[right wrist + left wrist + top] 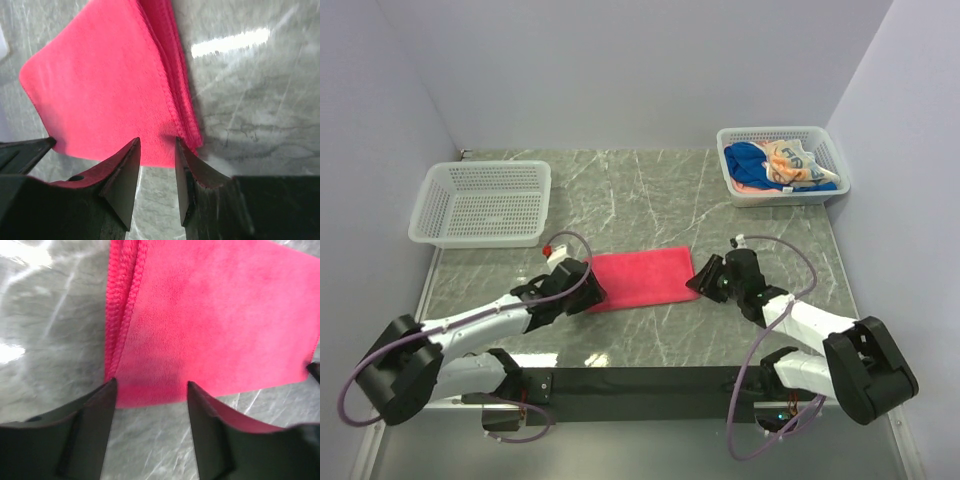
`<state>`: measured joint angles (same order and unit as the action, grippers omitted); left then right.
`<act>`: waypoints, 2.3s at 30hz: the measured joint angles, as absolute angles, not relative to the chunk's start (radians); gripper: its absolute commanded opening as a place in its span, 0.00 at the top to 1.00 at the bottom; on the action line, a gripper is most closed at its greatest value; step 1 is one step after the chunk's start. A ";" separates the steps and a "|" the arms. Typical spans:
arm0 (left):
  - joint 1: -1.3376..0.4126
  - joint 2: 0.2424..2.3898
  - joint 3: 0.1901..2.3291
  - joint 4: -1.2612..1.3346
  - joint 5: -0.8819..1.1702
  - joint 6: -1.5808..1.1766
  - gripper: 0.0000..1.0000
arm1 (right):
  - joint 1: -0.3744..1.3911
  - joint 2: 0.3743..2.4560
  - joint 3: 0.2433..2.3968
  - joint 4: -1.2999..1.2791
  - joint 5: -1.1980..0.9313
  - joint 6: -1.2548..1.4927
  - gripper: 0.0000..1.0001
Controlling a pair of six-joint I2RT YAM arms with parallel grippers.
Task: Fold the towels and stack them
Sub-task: Fold the towel
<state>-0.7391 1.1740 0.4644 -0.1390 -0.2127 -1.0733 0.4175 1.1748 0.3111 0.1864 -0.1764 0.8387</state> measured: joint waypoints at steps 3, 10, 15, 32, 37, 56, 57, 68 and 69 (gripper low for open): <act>-0.736 1.114 0.493 -0.218 -0.235 -1.057 0.27 | 0.412 1.166 0.379 0.144 -0.170 0.791 0.58; -0.649 1.106 0.619 -0.233 -0.247 -0.965 0.32 | 0.403 1.319 0.642 0.184 -0.176 0.718 0.59; -0.563 1.267 0.638 -0.150 -0.202 -0.918 0.34 | 0.356 1.565 0.722 0.279 -0.206 0.746 0.59; -0.452 1.243 0.688 -0.206 -0.163 -0.865 0.42 | 0.379 1.546 0.850 0.064 -0.139 0.575 0.54; -0.448 1.251 0.728 -0.167 -0.136 -0.851 0.49 | 0.440 1.465 0.839 0.068 -0.140 0.564 0.54; -0.429 1.552 0.725 -0.011 -0.112 -0.882 0.82 | 0.402 1.654 0.685 0.283 -0.186 0.700 0.55; -0.419 1.552 0.714 -0.009 -0.117 -0.889 0.82 | 0.400 1.654 0.680 0.293 -0.189 0.703 0.55; -0.384 1.486 0.707 -0.055 -0.137 -0.882 0.50 | 0.417 1.612 0.696 0.220 -0.152 0.644 0.51; -0.382 1.467 0.714 -0.081 -0.144 -0.876 0.44 | 0.429 1.597 0.712 0.180 -0.127 0.623 0.49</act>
<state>-0.3820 1.4670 0.7143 -0.0814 -0.1436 -0.8761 0.4286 1.5970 0.7116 0.1802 -0.1272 0.6228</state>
